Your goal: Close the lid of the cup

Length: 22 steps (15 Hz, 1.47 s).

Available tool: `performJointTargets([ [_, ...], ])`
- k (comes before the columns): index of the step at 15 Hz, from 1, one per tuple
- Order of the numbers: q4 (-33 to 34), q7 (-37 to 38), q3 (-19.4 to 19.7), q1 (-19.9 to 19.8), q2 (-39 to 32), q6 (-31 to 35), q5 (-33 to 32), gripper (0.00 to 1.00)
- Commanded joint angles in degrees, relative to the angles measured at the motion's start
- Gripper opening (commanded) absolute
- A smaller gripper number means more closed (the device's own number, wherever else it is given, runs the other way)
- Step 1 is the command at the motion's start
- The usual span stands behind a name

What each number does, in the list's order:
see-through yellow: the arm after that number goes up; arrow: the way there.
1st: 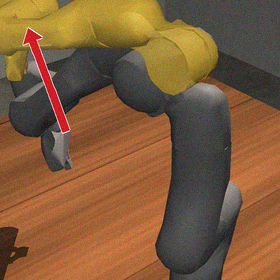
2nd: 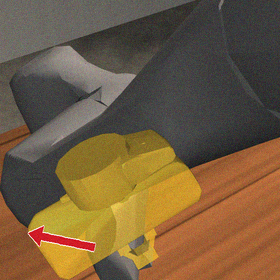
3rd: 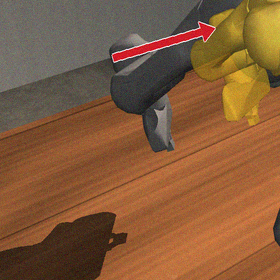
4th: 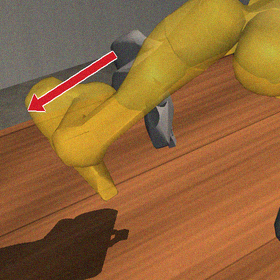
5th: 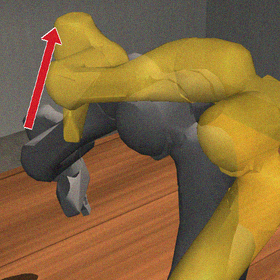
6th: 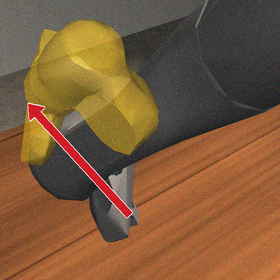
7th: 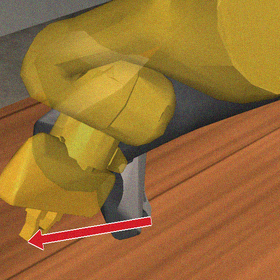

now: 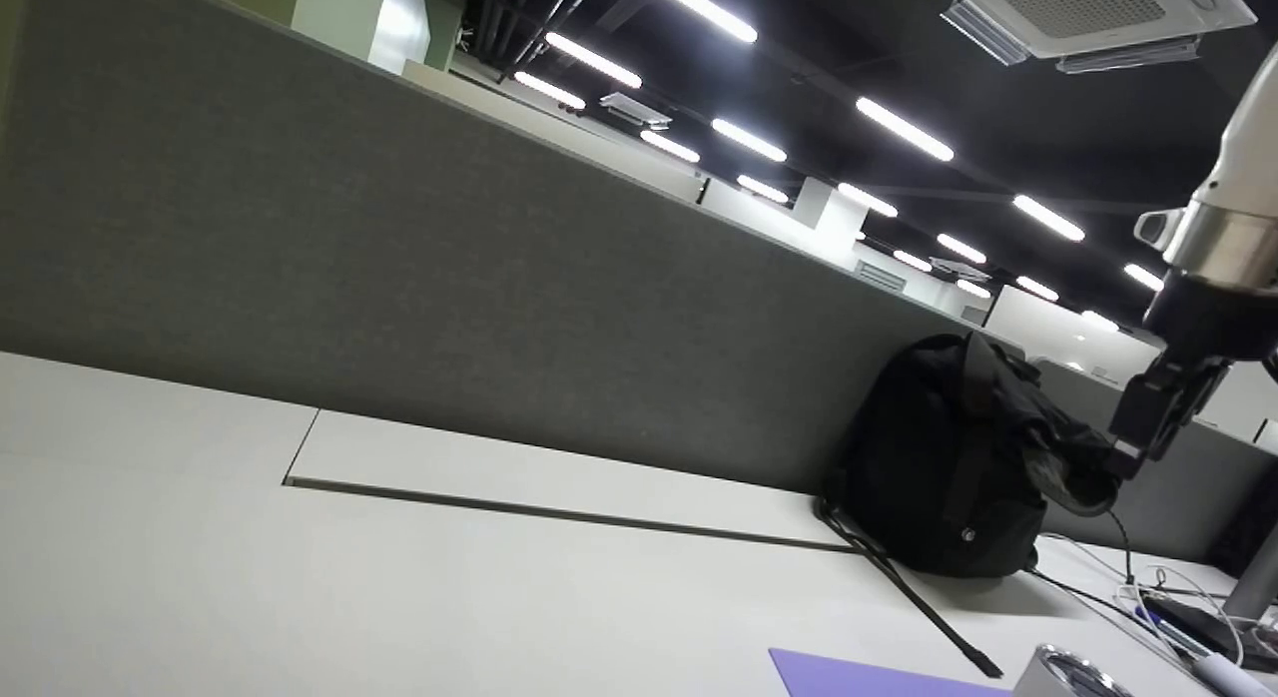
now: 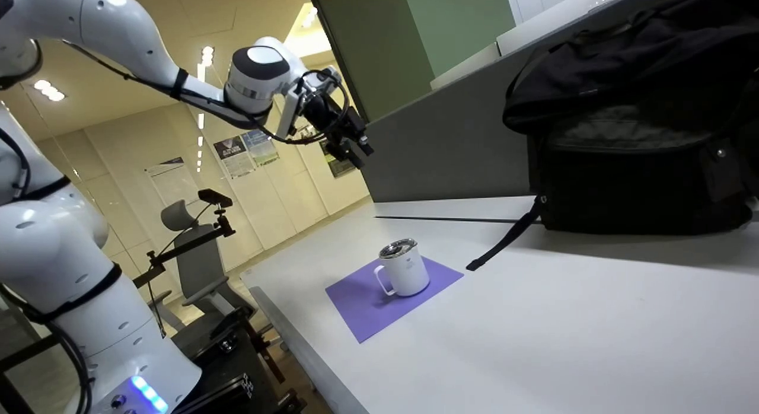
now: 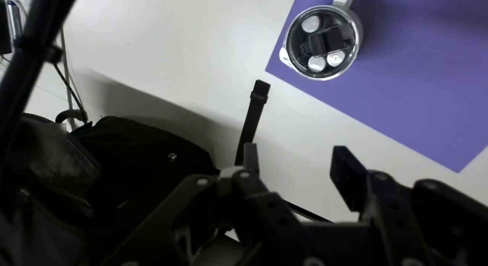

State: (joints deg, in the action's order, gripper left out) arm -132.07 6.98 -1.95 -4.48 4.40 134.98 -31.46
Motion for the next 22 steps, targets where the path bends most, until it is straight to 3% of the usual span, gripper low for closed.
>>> performJointTargets([
  [1, 2.0, 5.3, 2.0, -0.3, -5.9, 4.4, -4.5, 0.24],
  [4, 2.8, 4.9, 3.6, 0.3, -10.4, 6.5, -3.7, 0.03],
  [5, 3.6, 5.9, 3.9, 0.7, -11.7, 4.5, -3.3, 0.01],
  [6, 4.2, 4.4, 4.0, 1.0, -12.3, 1.6, -0.7, 0.0],
  [7, 1.5, 3.0, 4.4, 1.0, -10.3, 5.2, -1.9, 0.08],
  [9, 2.4, 3.0, 4.6, 1.2, -12.0, 3.7, -0.9, 0.01],
  [17, 3.0, 2.7, 4.7, 1.4, -13.1, 3.8, -1.1, 0.0],
  [22, 2.5, 6.1, 6.0, 3.2, -17.9, 5.6, -5.6, 0.0],
])
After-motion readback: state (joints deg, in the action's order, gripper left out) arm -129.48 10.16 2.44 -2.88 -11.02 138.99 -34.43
